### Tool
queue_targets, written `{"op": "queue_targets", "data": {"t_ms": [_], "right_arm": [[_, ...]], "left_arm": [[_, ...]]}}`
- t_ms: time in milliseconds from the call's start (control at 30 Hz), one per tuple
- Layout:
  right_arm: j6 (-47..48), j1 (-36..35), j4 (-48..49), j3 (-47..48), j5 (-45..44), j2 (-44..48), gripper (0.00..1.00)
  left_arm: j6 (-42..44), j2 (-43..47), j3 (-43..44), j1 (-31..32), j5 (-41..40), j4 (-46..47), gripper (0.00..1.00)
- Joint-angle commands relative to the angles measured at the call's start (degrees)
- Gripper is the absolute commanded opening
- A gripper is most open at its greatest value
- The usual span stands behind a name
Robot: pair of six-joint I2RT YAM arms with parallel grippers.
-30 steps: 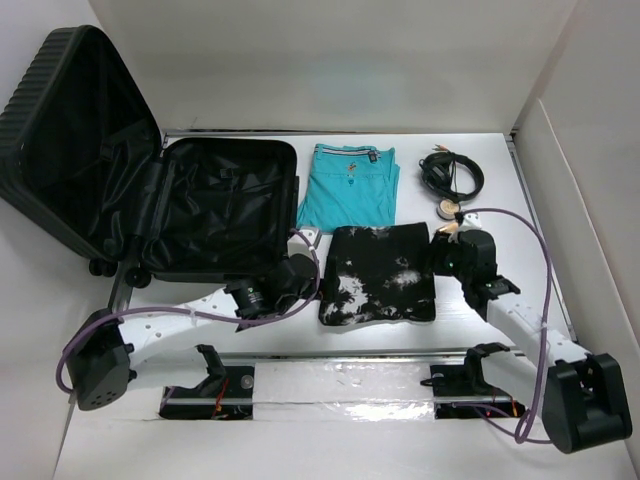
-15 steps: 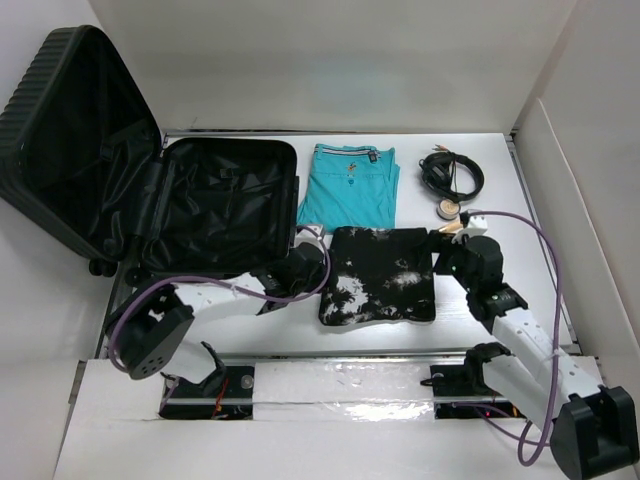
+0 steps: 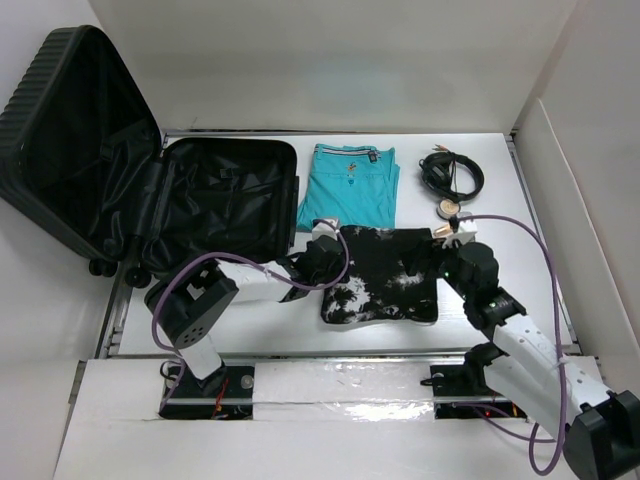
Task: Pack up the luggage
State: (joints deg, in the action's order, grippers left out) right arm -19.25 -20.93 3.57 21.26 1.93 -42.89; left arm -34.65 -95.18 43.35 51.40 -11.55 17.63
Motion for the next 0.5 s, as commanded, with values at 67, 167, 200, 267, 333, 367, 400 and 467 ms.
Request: {"op": "queue_targets", "data": {"t_ms": [67, 167, 200, 267, 333, 367, 400, 467], "right_arm": [[-0.18, -3.5, 6.09, 0.8, -1.67, -0.61, 0.87], [-0.09, -5.7, 6.1, 2.03, -4.04, -1.14, 0.86], [-0.09, -6.75, 6.01, 2.21, -5.52, -0.96, 0.86], [0.08, -7.45, 6.27, 2.74, -7.02, 0.0, 0.86], [0.79, -7.46, 4.53, 3.96, -10.26, 1.23, 0.86], [0.7, -7.46, 3.56, 4.49, -11.76, 2.02, 0.86], [0.44, -7.46, 3.28, 4.84, -14.04, 3.85, 0.87], [0.17, -7.46, 3.72, 4.5, -15.99, 5.88, 0.87]], "left_arm": [[-1.29, -3.09, -0.37, 0.28, 4.7, 2.58, 0.24], [-1.03, -1.25, 0.06, 0.28, 3.91, 1.28, 0.0], [-0.33, 0.76, 0.5, 0.28, 3.56, 0.57, 0.0], [0.81, 3.58, 1.73, 0.28, 2.59, -0.57, 0.0], [2.74, 8.67, 4.0, 0.28, 1.63, -3.29, 0.0], [3.53, 10.0, 5.24, 0.28, 1.27, -4.26, 0.0], [4.32, 12.45, 6.9, 0.28, 1.01, -5.4, 0.0], [7.05, 14.05, 12.24, -1.03, 0.57, -7.34, 0.0]]}}
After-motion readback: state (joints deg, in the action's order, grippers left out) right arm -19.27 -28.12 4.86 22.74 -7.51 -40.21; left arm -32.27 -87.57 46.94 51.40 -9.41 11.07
